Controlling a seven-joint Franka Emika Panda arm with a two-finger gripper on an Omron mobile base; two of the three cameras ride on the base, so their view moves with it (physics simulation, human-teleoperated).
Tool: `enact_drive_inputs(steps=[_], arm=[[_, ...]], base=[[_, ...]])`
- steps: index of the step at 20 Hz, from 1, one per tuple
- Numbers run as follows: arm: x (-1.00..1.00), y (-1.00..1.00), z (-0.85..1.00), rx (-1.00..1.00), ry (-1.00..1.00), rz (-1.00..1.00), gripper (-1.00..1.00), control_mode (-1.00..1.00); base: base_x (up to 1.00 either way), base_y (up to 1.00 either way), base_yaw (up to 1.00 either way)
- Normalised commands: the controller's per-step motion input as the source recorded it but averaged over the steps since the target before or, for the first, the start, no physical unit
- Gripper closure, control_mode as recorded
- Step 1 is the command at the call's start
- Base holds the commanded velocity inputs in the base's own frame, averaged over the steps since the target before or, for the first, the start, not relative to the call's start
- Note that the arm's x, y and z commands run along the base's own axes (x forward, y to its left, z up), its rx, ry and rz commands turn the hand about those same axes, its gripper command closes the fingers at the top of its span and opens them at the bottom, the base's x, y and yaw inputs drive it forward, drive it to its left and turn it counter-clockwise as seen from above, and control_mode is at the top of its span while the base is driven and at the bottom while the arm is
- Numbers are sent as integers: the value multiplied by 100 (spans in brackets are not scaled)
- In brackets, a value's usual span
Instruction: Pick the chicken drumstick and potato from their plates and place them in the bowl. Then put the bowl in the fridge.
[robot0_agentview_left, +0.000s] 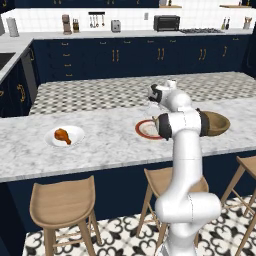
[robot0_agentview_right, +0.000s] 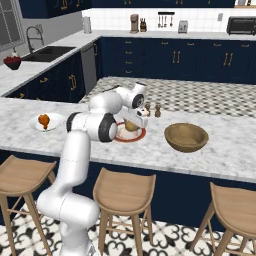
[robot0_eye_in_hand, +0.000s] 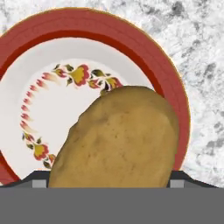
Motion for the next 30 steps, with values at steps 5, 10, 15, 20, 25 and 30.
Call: enact_drive_inputs(steps=[5,10,15,20,25,30], arm=[[-80,-88,82,1,-32,0,100,-100],[-81,-100,38,0,-26,0,100,-100],[0,-100,27,-4,0,0,100,-100],[38,-93,3,-6,1,0,100,-100],[29,-66,-19,-8,8,3,100,-100],[34,-55,-13,-1,12,7,100,-100]], base=[[0,0,0],[0,0,0],[0,0,0],[0,0,0],[0,0,0],[0,0,0]])
